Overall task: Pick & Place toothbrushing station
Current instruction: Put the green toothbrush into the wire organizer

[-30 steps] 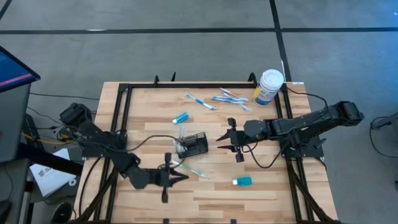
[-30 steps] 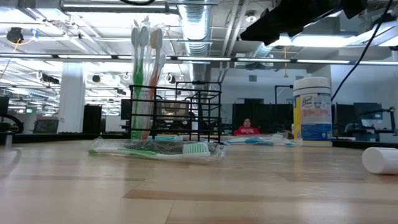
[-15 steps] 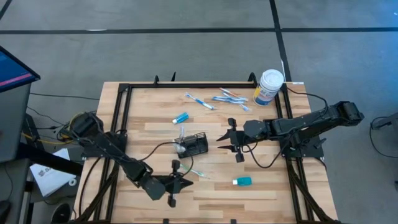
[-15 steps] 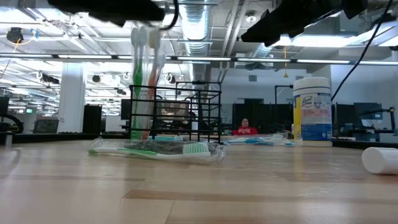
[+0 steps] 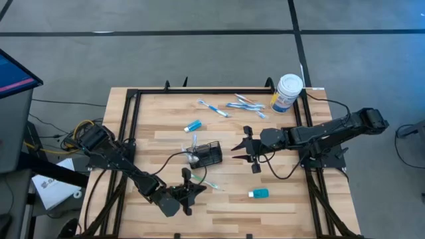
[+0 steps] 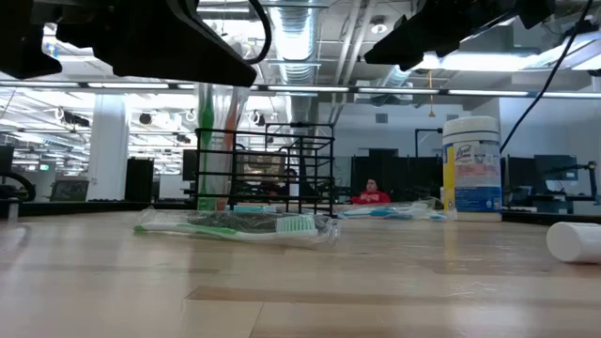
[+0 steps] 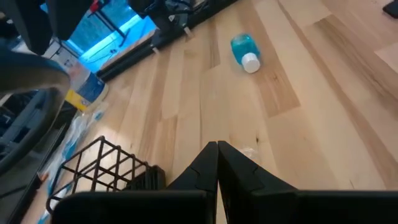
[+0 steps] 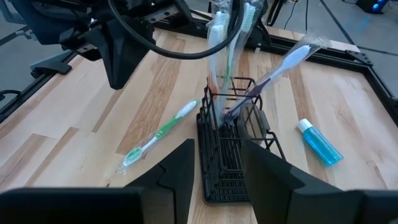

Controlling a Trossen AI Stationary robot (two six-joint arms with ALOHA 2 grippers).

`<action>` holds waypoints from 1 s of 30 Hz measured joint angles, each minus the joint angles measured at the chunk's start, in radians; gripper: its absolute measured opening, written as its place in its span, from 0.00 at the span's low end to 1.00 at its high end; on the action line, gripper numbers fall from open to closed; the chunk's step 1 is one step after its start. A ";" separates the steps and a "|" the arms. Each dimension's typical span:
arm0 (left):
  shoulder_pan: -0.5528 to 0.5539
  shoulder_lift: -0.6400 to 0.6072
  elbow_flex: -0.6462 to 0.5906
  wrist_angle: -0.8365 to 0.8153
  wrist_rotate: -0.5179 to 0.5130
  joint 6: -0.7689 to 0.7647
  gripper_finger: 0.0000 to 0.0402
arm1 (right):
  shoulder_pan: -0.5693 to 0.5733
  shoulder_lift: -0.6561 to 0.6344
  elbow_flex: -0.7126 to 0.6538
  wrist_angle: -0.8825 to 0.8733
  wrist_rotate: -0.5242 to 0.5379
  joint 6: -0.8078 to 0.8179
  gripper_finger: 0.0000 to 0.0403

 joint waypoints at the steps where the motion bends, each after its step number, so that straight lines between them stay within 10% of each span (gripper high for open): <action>1: 0.003 0.000 0.000 0.000 0.000 0.000 0.00 | 0.000 0.000 0.000 0.000 0.000 0.000 0.30; 30: 0.144 0.000 -0.002 -0.109 0.252 -0.070 0.02 | 0.000 0.000 0.000 -0.006 0.000 0.000 0.30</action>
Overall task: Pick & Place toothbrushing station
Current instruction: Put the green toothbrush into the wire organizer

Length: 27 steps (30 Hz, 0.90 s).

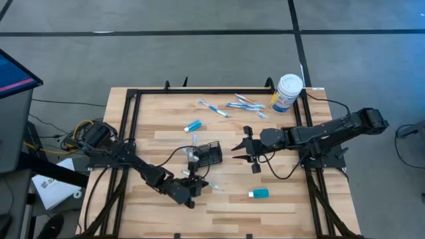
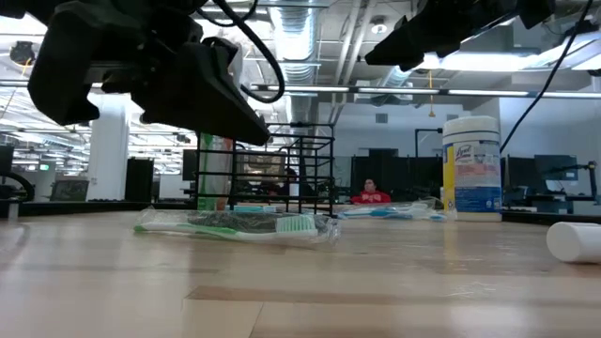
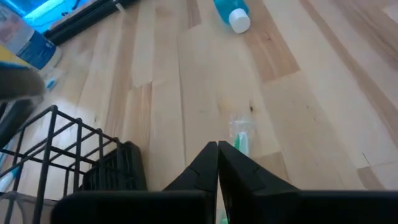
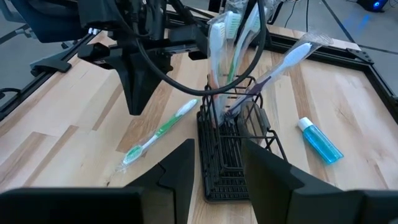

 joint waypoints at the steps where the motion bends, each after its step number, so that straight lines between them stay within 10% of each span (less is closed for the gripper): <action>1: 0.002 0.000 -0.003 0.000 0.004 -0.012 0.02 | 0.000 0.000 0.000 0.000 0.000 0.000 0.30; 27: 0.068 -0.004 -0.042 -0.028 0.212 -0.094 0.31 | 0.000 0.000 0.000 0.000 0.000 0.000 0.30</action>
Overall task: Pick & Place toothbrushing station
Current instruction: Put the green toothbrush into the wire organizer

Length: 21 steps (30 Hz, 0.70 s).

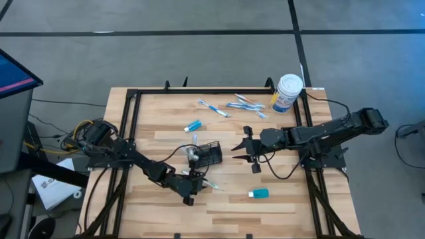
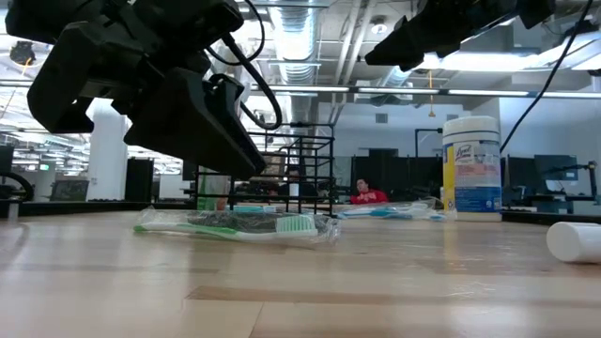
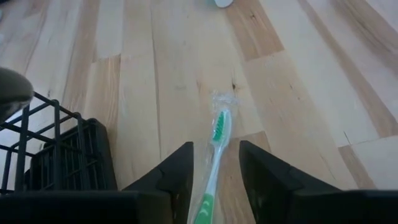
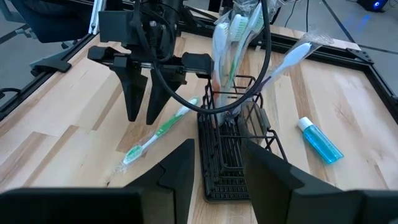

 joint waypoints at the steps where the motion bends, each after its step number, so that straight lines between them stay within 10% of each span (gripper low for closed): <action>1: 0.000 0.000 0.000 -0.008 0.000 0.000 0.31 | 0.000 0.000 0.000 0.000 0.000 0.000 0.30; 21: 0.000 0.002 -0.003 -0.031 0.003 -0.009 0.32 | 0.000 0.000 0.000 0.000 0.000 0.000 0.30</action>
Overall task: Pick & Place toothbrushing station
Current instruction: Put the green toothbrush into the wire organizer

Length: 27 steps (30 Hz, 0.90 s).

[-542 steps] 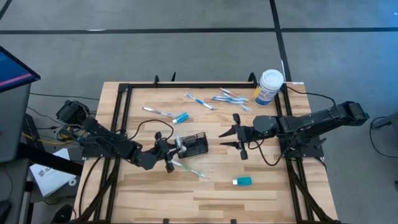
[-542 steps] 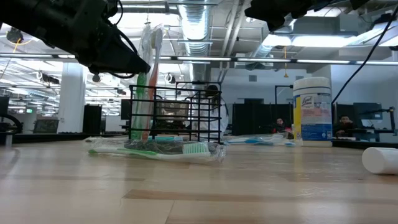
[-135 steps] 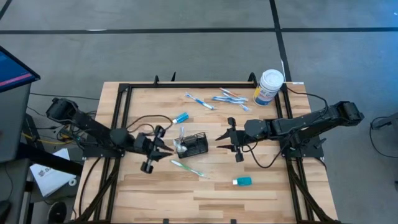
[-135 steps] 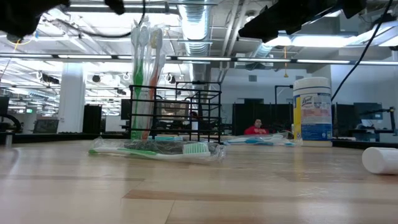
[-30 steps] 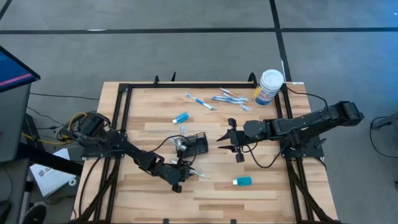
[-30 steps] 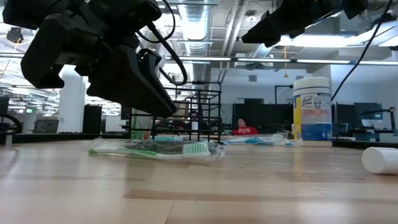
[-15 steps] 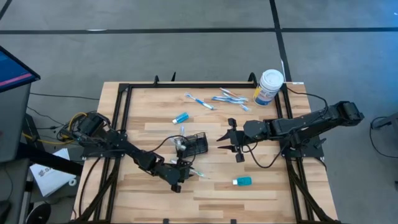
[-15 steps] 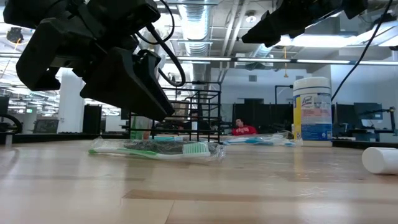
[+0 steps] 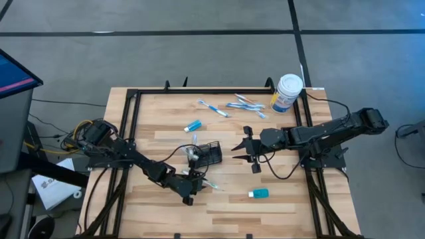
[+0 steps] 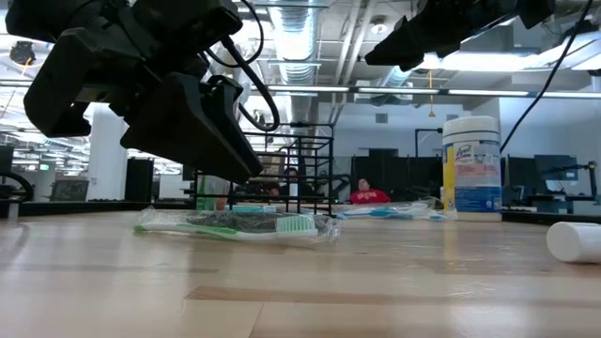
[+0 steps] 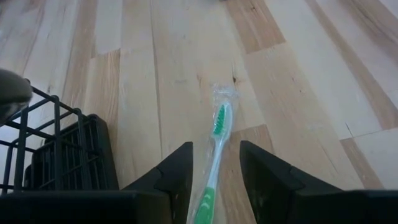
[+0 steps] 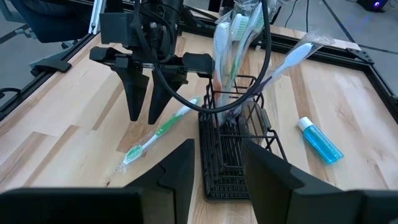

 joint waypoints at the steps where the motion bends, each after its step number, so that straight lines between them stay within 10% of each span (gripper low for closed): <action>1: 0.000 0.000 0.000 -0.002 0.001 0.000 0.32 | 0.000 0.000 0.000 0.000 0.000 0.000 0.30; 27: -0.004 0.041 0.000 -0.001 -0.003 0.033 0.32 | 0.000 0.000 0.000 0.000 0.000 0.000 0.30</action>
